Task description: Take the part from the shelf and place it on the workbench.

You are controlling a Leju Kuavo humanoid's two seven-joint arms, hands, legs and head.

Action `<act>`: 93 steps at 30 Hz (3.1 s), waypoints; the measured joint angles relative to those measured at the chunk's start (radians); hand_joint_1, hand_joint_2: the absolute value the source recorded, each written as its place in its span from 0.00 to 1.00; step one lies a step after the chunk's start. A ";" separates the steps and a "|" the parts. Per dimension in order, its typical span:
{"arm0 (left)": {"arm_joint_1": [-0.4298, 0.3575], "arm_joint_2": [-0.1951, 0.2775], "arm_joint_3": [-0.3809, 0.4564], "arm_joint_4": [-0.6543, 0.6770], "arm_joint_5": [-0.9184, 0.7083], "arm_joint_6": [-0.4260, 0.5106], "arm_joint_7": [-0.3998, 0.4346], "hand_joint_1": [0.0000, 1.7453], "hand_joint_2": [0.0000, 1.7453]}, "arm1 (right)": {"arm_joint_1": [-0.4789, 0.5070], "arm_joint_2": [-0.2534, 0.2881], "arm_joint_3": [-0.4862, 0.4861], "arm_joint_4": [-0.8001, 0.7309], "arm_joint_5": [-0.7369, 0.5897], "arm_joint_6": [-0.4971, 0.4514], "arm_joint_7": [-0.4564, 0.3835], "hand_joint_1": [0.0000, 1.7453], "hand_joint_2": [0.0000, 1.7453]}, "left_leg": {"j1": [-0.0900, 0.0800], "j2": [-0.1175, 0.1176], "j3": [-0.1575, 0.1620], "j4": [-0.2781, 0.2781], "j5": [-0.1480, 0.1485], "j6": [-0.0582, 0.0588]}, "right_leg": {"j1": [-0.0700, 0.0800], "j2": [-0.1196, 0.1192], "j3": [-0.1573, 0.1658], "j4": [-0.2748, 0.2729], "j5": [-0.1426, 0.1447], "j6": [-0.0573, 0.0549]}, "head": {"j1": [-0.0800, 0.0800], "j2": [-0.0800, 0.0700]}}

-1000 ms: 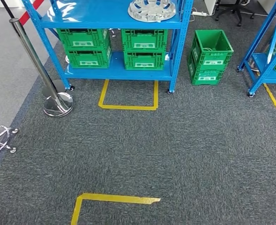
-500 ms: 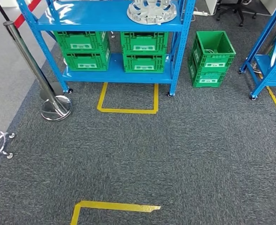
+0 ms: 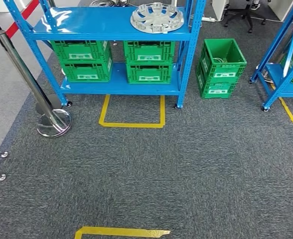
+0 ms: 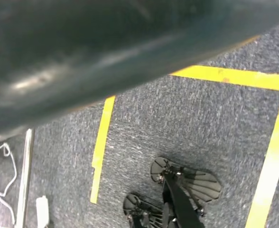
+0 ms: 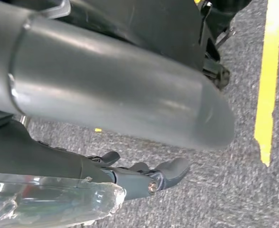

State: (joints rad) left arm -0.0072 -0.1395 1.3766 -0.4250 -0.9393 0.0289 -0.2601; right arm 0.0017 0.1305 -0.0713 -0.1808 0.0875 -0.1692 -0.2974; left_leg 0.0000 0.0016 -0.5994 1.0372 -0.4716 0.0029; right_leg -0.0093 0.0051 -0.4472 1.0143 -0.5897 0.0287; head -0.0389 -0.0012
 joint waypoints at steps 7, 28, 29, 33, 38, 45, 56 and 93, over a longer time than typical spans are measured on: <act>-0.004 -0.001 0.000 -0.002 0.000 0.000 0.000 0.00 0.00 | -0.001 0.000 0.000 0.000 0.000 0.000 0.000 0.00 0.00 | -0.005 -0.001 0.047 -0.010 -0.029 0.029 | 0.000 -0.002 -0.191 0.286 -0.102 0.015 | 0.010 0.000; -0.002 -0.009 0.004 -0.011 -0.012 0.000 -0.001 0.00 0.00 | 0.001 -0.003 0.000 0.003 -0.005 0.006 0.010 0.00 0.00 | 0.016 0.002 -0.001 0.017 -0.014 -0.042 | -0.009 -0.003 -0.028 0.000 0.016 -0.014 | -0.004 0.000; -0.001 -0.010 0.006 -0.013 -0.015 0.000 -0.001 0.00 0.00 | 0.000 -0.003 0.000 0.003 -0.005 0.006 0.011 0.00 0.00 | 0.013 0.003 0.000 0.008 -0.026 -0.032 | -0.008 -0.003 -0.021 0.003 0.014 -0.005 | -0.006 0.000; 0.001 -0.013 0.008 -0.022 -0.023 -0.001 0.000 0.00 0.00 | -0.001 -0.003 0.000 0.003 -0.005 0.006 0.013 0.00 0.00 | 0.015 0.001 0.031 -0.004 -0.015 0.005 | -0.009 -0.005 -0.024 0.051 -0.014 0.016 | -0.001 0.000; -0.002 -0.018 0.009 -0.026 -0.024 -0.002 0.000 0.00 0.00 | 0.000 -0.003 0.000 0.003 -0.005 0.006 0.013 0.00 0.00 | 0.004 0.000 0.053 -0.005 -0.041 0.020 | -0.006 -0.005 -0.189 0.275 -0.092 0.015 | 0.005 0.000; -0.005 -0.025 0.018 -0.030 -0.032 -0.002 0.000 0.00 0.00 | 0.004 -0.005 0.000 0.004 -0.004 0.006 0.014 0.00 0.00 | -0.003 -0.003 0.104 -0.001 -0.078 -0.003 | 0.017 -0.007 -0.133 0.039 0.047 -0.035 | -0.001 0.000; -0.004 -0.024 0.025 -0.033 -0.035 -0.001 -0.001 0.00 0.00 | 0.006 -0.005 -0.002 0.004 -0.004 0.004 0.015 0.00 0.00 | 0.010 -0.003 -0.035 0.118 -0.049 -0.037 | 0.004 -0.004 -0.033 0.006 0.025 -0.045 | -0.012 0.000; -0.002 -0.027 0.030 -0.037 -0.053 0.004 -0.010 0.00 0.00 | 0.001 -0.005 -0.002 0.005 -0.006 0.009 0.023 0.00 0.00 | -0.001 -0.003 0.018 -0.012 -0.008 0.016 | 0.008 -0.005 -0.024 0.029 0.007 -0.009 | 0.000 0.000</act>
State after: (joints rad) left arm -0.0095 -0.1665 1.4065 -0.4621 -0.9920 0.0327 -0.2698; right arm 0.0023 0.1257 -0.0736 -0.1758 0.0813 -0.1598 -0.2741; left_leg -0.0009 -0.0018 -0.5818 1.0252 -0.4792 0.0189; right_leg -0.0010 0.0003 -0.4714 1.0434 -0.5829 0.0201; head -0.0390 -0.0016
